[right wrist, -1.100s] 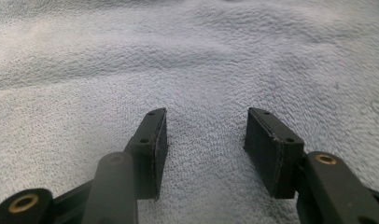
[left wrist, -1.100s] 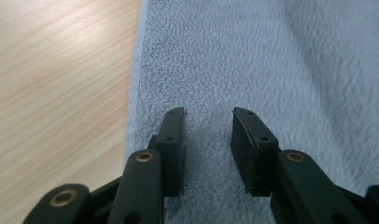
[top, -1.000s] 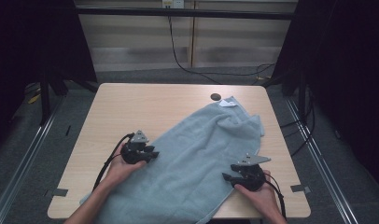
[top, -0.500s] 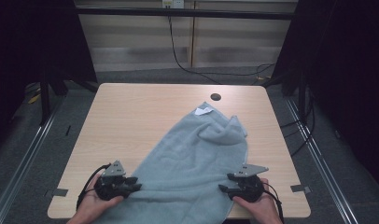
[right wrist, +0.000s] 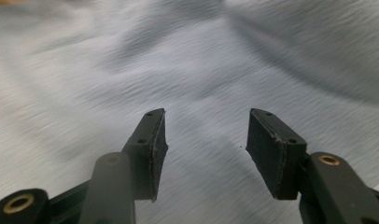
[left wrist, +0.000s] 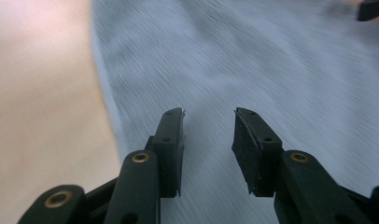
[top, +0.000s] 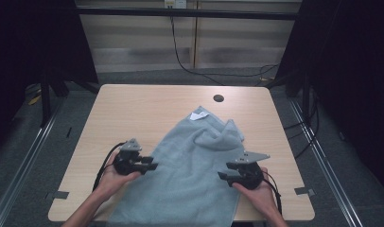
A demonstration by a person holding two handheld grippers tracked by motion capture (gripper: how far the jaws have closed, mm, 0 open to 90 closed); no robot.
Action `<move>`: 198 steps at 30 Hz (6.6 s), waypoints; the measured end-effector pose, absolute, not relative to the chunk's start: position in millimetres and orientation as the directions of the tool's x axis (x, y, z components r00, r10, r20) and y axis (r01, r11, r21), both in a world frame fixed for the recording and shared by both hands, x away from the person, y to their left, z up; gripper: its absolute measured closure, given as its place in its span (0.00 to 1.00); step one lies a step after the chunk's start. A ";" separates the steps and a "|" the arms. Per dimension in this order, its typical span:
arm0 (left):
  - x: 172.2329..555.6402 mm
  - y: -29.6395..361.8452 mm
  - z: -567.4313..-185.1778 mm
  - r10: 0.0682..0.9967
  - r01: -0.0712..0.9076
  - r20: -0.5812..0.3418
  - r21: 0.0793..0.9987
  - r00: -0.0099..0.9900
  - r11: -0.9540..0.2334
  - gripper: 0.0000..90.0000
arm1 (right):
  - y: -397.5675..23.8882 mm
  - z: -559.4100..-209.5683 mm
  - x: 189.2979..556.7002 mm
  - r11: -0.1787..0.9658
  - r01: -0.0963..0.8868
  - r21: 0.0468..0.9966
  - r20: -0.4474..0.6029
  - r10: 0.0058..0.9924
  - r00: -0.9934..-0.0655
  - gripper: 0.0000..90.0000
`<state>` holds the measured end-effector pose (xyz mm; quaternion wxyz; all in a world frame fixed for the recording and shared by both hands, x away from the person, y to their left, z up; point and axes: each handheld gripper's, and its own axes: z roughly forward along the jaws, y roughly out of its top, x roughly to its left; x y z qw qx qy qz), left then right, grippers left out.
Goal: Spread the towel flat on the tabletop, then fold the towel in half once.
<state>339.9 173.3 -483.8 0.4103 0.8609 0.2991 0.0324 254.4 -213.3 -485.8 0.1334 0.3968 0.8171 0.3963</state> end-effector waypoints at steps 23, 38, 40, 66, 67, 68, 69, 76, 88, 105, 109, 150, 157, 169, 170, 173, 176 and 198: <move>304.9 198.4 -498.9 0.566 0.489 -0.149 0.705 0.811 -0.514 0.73 | -226.2 -499.1 234.5 0.375 0.612 0.696 0.088 0.801 -0.592 0.54; 368.6 174.5 -488.3 0.589 0.526 -0.215 0.735 0.779 -0.427 0.69 | -207.1 -499.0 250.5 0.401 0.604 0.689 0.095 0.775 -0.624 0.53; 385.7 167.4 -492.0 0.612 0.543 -0.221 0.733 0.760 -0.410 0.70 | -204.5 -499.0 255.6 0.407 0.602 0.687 0.088 0.776 -0.625 0.53; 320.3 230.5 -495.4 0.682 0.554 -0.172 0.735 0.711 -0.392 0.59 | -202.3 -496.1 229.6 0.427 0.607 0.671 0.077 0.774 -0.629 0.48; 314.9 229.5 -492.3 0.671 0.540 -0.171 0.745 0.721 -0.391 0.59 | -202.5 -496.0 229.1 0.425 0.608 0.670 0.084 0.771 -0.631 0.48; 309.8 228.4 -489.6 0.646 0.533 -0.188 0.750 0.740 -0.392 0.60 | -202.7 -495.4 228.5 0.424 0.615 0.665 0.093 0.770 -0.631 0.47; 304.5 226.6 -487.6 0.616 0.522 -0.199 0.751 0.763 -0.405 0.62 | -202.9 -494.9 228.5 0.422 0.621 0.661 0.105 0.767 -0.633 0.45; 301.4 214.2 -500.1 0.634 0.503 -0.111 0.718 0.765 -0.481 0.65 | -202.5 -494.3 237.4 0.398 0.617 0.679 0.107 0.777 -0.620 0.47; 348.7 200.8 -505.9 0.733 0.549 -0.122 0.746 0.669 -0.377 0.65 | -212.2 -503.1 305.0 0.390 0.596 0.702 0.069 0.795 -0.602 0.48; 359.1 212.2 -508.3 0.757 0.555 -0.136 0.764 0.639 -0.331 0.64 | -204.2 -502.4 297.2 0.390 0.595 0.703 0.091 0.780 -0.619 0.41; 354.8 216.9 -500.6 0.718 0.538 -0.188 0.789 0.670 -0.295 0.58 | -211.2 -492.1 295.5 0.329 0.582 0.744 0.125 0.787 -0.604 0.41; 285.4 221.5 -500.6 0.571 0.525 -0.219 0.721 0.791 -0.451 0.57 | -213.8 -503.4 260.6 0.423 0.559 0.713 0.088 0.738 -0.669 0.41; 308.7 202.6 -493.9 0.579 0.496 -0.184 0.746 0.794 -0.444 0.56 | -213.1 -502.1 226.3 0.458 0.533 0.712 0.066 0.711 -0.700 0.41; 312.2 201.4 -501.0 0.619 0.502 -0.128 0.720 0.775 -0.480 0.60 | -214.8 -499.9 212.8 0.447 0.555 0.701 0.125 0.690 -0.713 0.41; 306.9 203.6 -500.7 0.613 0.503 -0.136 0.719 0.778 -0.479 0.60 | -215.0 -499.5 211.4 0.445 0.558 0.700 0.130 0.689 -0.713 0.42; 302.2 211.9 -498.5 0.589 0.520 -0.181 0.709 0.788 -0.477 0.58 | -217.1 -497.0 215.4 0.450 0.569 0.688 0.158 0.673 -0.723 0.45; 311.3 218.7 -493.5 0.593 0.539 -0.225 0.726 0.773 -0.427 0.59 | -222.7 -493.2 233.0 0.398 0.580 0.711 0.190 0.685 -0.703 0.45; 377.8 214.0 -500.7 0.679 0.567 -0.191 0.727 0.708 -0.387 0.40 | -221.0 -507.6 347.6 0.359 0.591 0.722 0.085 0.802 -0.592 0.33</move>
